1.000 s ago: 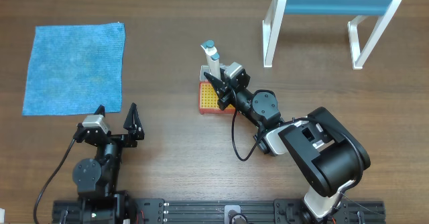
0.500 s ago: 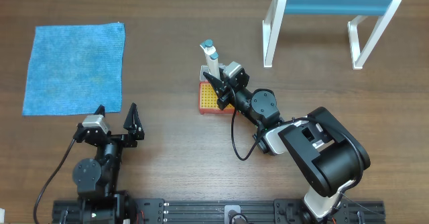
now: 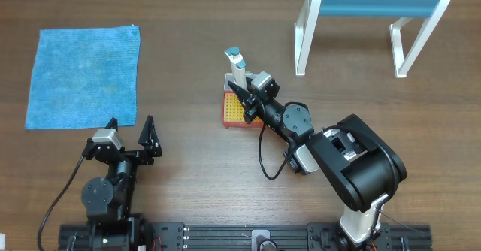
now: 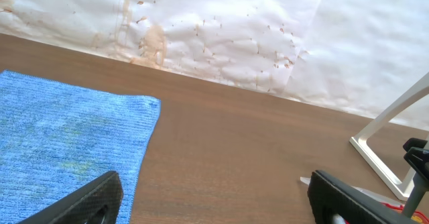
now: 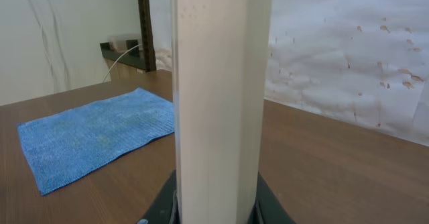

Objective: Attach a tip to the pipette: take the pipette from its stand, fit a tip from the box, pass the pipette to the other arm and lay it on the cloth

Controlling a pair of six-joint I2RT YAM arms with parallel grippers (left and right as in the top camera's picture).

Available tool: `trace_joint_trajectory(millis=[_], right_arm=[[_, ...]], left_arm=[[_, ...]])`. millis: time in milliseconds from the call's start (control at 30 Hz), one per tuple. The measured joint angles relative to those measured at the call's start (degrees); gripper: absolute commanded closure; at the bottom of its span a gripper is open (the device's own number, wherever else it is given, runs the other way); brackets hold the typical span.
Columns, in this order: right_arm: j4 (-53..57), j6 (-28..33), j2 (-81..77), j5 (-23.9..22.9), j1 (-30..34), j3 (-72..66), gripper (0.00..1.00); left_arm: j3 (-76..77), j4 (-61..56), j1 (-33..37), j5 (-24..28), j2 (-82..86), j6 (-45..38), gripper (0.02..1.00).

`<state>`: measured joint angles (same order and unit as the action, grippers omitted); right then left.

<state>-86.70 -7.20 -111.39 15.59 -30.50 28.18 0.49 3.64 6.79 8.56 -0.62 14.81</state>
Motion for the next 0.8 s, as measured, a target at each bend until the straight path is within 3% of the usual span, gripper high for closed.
trace_joint_trajectory(millis=[800], right_arm=[[4.24,0.02,3.02,0.04,0.00,0.70,0.919]], left_arm=[[0.00,0.00,0.00,0.00,0.00,0.00,0.126]])
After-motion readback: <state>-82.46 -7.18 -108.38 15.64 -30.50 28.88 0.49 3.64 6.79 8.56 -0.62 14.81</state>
